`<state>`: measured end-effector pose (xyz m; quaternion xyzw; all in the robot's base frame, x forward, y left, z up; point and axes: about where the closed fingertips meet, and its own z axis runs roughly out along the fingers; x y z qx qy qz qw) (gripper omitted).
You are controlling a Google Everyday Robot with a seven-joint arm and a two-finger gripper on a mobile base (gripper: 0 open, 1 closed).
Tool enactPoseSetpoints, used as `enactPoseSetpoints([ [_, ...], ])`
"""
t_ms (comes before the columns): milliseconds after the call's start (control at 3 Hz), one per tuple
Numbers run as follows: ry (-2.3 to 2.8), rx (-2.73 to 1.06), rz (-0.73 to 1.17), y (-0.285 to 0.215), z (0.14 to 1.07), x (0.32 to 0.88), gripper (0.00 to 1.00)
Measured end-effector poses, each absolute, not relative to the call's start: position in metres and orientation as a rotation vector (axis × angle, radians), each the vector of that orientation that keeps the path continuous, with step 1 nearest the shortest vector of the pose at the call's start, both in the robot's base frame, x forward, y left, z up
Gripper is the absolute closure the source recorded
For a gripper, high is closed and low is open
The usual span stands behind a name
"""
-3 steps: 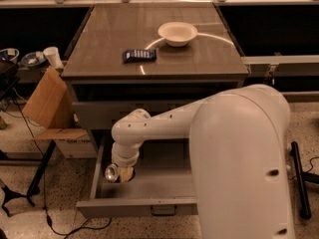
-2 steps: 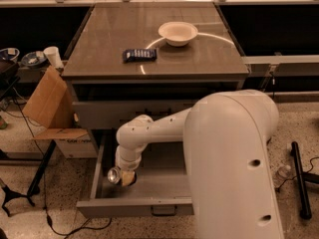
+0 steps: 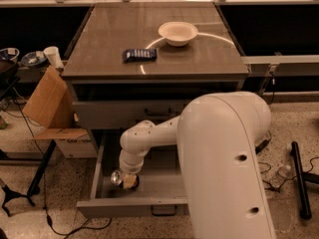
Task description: Place pepsi can into middle drawer
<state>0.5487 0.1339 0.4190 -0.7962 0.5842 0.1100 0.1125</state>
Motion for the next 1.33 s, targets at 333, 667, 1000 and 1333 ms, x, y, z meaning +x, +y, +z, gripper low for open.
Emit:
enactPoseSetpoints([
  [333,1.772,-2.299,0.304,0.128,0.415,0.547,0.34],
  [667,1.815,-2.260,0.269,0.122,0.418,0.545,0.11],
  [1000,1.869,-2.196,0.213,0.108,0.429,0.539,0.00],
  [1333,1.869,-2.196,0.213,0.108,0.429,0.539,0.00],
])
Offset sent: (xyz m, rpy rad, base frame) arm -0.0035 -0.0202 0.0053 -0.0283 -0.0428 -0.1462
